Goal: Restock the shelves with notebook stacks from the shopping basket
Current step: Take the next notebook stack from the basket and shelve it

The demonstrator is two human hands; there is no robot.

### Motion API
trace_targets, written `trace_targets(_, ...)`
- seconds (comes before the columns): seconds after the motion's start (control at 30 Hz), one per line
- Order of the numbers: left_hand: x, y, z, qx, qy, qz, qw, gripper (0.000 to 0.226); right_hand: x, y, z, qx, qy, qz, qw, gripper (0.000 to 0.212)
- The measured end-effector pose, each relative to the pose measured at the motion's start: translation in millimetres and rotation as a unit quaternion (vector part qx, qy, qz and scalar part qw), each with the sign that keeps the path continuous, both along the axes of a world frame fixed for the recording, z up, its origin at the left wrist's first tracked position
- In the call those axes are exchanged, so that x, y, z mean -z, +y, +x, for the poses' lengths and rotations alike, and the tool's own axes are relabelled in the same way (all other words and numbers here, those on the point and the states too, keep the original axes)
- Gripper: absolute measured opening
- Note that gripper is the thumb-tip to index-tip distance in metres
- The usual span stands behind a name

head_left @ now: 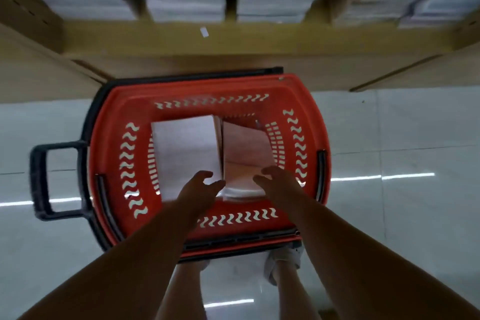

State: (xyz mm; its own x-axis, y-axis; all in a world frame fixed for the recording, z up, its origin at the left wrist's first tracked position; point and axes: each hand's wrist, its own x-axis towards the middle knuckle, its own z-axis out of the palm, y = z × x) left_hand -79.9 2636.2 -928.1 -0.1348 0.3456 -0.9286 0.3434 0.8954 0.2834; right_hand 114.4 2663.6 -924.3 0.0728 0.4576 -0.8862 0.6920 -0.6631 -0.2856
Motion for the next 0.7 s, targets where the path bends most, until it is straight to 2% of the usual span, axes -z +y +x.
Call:
trace_targets(0.17, 64.4, -6.5, 17.5, -0.029, -0.025, -0.027, 0.999, 0.053, 68.1, -3.9, 1.6, -0.126, -0.026, 0.020, 0.991, 0.047)
trace_targets(0.23, 81.5, -6.4, 24.8, -0.027, -0.015, -0.034, 0.999, 0.052, 91.0, -5.7, 4.4, -0.208, -0.049, 0.013, 0.977, 0.049)
trace_targets(0.27, 87.1, -4.9, 28.0, -0.028, 0.000, -0.030, 0.999, 0.051, 96.1, -5.7, 4.6, -0.286, -0.061, 0.013, 0.956, 0.051)
trace_targets(0.33, 96.6, -0.9, 33.8, -0.029, 0.033, -0.025, 0.999, 0.048, 108.1, -3.2, 8.2, -0.326, -0.077, -0.005, 0.942, 0.054)
trace_targets(0.43, 102.2, 6.2, 42.5, -0.049, 0.048, -0.039, 0.997, 0.048, 120.5, 0.2, 6.6, -0.302, -0.097, -0.015, 0.948, 0.054)
trace_targets(0.5, 103.9, 6.0, 49.8, -0.069, 0.039, -0.040, 0.996, 0.048, 131.3, 1.4, 7.5, -0.353, -0.092, 0.003, 0.931, 0.053)
trace_targets(0.57, 103.4, 4.0, 55.4, -0.090, 0.032, -0.035, 0.995, 0.049, 132.8, 5.0, 7.2, -0.329, -0.085, -0.041, 0.940, 0.051)
trace_targets(0.63, 101.7, 2.2, 58.4, -0.110, 0.028, -0.011, 0.994, 0.051, 136.0, 7.3, 6.0, -0.272, -0.063, -0.029, 0.960, 0.050)
trace_targets(0.7, 104.4, 6.4, 59.9, -0.135, 0.004, 0.002, 0.991, 0.056, 140.1, 7.3, 4.4, -0.306, -0.059, -0.030, 0.950, 0.049)
